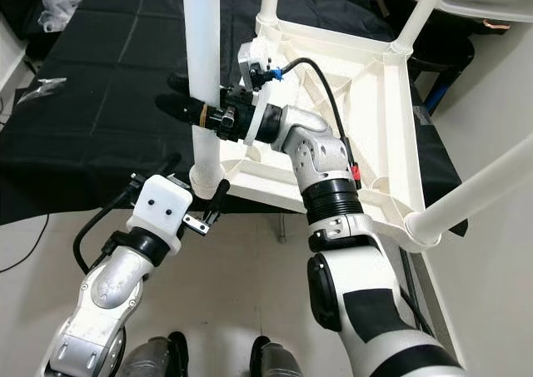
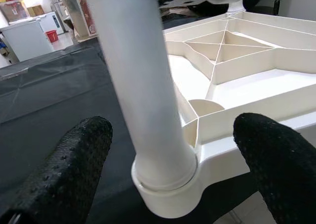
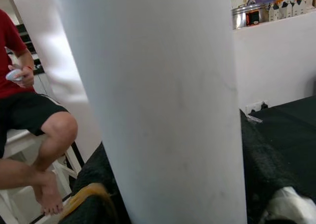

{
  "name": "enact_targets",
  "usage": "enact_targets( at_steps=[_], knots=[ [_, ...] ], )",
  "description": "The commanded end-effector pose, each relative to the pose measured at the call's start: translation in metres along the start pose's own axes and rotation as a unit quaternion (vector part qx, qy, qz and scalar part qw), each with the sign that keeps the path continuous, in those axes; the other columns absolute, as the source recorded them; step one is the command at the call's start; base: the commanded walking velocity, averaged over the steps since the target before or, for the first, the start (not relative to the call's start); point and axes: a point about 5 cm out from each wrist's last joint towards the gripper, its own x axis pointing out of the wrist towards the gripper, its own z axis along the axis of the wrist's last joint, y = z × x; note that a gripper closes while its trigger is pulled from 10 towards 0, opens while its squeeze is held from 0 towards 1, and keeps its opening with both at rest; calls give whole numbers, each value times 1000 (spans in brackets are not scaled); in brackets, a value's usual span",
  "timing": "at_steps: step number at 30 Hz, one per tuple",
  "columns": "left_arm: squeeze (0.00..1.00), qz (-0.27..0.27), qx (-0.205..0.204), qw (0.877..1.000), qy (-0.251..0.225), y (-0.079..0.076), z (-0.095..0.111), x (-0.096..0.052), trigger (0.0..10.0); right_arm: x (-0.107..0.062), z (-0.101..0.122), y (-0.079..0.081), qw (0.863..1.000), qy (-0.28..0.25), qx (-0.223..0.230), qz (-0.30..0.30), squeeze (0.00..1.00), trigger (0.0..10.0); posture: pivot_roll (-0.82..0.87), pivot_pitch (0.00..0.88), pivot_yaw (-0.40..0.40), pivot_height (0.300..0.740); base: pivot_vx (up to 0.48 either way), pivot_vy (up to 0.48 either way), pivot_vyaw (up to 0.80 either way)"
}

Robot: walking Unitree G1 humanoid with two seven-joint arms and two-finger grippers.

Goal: Building children table

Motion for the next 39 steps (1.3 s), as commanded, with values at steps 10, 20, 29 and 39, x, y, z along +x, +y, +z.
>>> enact_targets(
  at_steps=[10,20,29,39],
  knots=[
    [0,-3,2,1000,10,-2,-4,-2,10000,-30,1,-43,937,28,-47,-344,0,0,190,213,-89,740,0,0,0],
    [0,-7,1,1000,4,-3,-2,2,10000,-48,-4,-33,771,18,-70,-632,0,0,181,208,-79,740,0,0,0],
    [0,-3,3,1000,3,-1,-2,2,10000,-46,-11,-26,686,-23,-34,-726,0,0,182,208,-82,740,0,0,0],
    [0,-4,2,1000,6,-3,-4,0,10000,-24,-11,-27,761,-23,-34,-647,1000,10000,180,197,-89,740,0,0,0]
  ],
)
